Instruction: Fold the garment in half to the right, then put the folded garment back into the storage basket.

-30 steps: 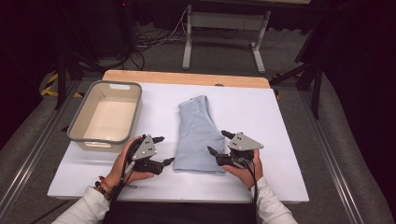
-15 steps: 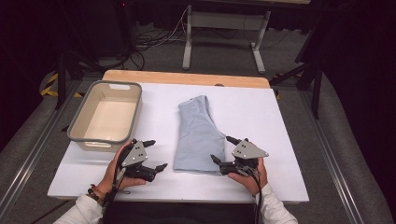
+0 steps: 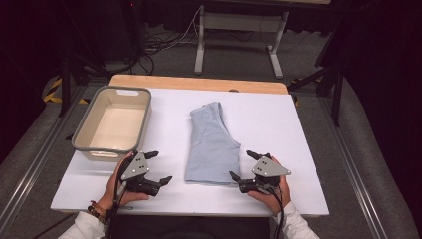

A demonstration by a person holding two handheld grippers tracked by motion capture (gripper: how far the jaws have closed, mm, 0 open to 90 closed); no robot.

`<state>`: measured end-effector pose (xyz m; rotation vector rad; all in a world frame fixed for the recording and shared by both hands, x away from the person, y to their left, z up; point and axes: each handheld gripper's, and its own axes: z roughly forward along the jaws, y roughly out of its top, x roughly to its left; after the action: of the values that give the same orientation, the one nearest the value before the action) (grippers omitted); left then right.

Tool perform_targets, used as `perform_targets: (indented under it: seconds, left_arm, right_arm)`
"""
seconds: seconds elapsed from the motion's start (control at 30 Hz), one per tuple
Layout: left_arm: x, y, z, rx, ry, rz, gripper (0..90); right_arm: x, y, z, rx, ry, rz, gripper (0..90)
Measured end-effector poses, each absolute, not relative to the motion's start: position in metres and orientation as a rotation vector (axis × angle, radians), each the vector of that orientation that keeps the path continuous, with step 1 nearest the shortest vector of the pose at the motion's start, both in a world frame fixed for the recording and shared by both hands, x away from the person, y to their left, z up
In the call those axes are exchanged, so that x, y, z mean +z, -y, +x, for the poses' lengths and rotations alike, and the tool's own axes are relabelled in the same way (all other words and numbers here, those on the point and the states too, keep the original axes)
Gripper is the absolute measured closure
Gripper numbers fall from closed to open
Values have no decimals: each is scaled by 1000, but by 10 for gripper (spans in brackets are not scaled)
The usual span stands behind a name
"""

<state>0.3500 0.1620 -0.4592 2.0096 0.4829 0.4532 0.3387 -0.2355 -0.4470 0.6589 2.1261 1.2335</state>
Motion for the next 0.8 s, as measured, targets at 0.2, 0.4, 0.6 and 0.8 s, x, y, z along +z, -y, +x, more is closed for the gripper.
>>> perform_targets:
  seconds: [0.2, 0.4, 0.6, 0.8]
  left_arm:
    - [-461, -162, 347, 458, -483, 2027, 86]
    - [-460, -166, 346, 452, -500, 2023, 83]
    - [-461, -169, 346, 455, -519, 2019, 83]
    - [-461, -166, 347, 450, -515, 2025, 83]
  right_arm:
    - [-446, 232, 343, 1247, -2126, 646, 127]
    - [-446, 225, 347, 1246, -2136, 617, 132]
    - [-445, 224, 349, 1243, -2134, 610, 129]
    - [-444, 225, 349, 1245, -2123, 612, 126]
